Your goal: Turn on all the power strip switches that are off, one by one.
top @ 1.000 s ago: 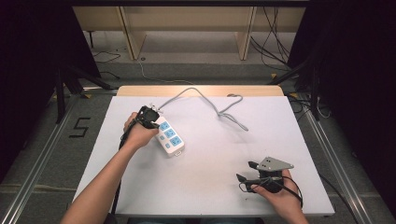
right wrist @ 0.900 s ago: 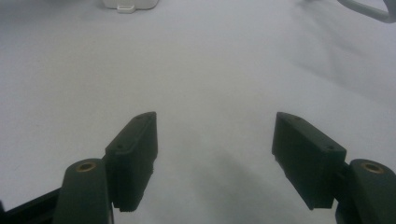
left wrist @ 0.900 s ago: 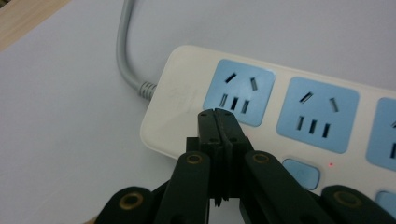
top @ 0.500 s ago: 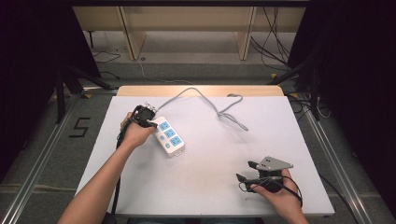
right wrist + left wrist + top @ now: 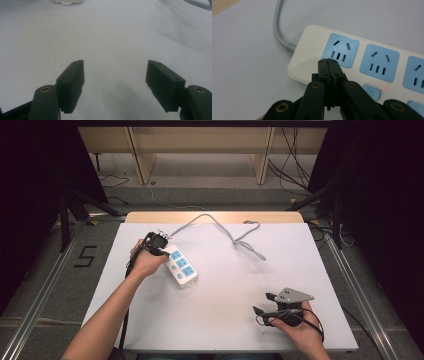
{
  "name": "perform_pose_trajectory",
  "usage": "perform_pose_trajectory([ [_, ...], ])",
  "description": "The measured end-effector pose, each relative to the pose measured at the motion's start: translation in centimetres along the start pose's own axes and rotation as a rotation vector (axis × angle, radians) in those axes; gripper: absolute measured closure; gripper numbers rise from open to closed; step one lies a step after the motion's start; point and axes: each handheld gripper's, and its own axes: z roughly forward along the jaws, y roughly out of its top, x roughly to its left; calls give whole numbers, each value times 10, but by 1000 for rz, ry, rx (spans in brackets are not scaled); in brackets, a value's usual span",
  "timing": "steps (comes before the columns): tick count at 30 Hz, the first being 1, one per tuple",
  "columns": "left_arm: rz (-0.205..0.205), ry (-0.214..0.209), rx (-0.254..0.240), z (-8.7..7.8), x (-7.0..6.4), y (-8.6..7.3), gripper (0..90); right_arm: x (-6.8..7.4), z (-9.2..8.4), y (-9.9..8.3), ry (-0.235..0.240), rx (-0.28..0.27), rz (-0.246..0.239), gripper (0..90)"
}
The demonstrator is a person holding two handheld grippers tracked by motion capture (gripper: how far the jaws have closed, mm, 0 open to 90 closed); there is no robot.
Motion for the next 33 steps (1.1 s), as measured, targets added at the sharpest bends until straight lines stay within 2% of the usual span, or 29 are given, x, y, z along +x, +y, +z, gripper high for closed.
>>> perform_pose_trajectory([
  [5, 13, -4, 22, 1, -3, 4, 899, 0, 0, 0, 0, 1, 3, 321],
  [18, -13, -14, 51, 2, -1, 6, 900, 0, 0, 0, 2, 4, -1, 321],
  [28, 9, -13, 79, 3, -1, 9, 899, 1, 0, 0, 3, 4, 1, 320],
  [33, 6, -6, 78, 4, -3, 9, 900, 1, 0, 0, 3, 4, 1, 320],
])
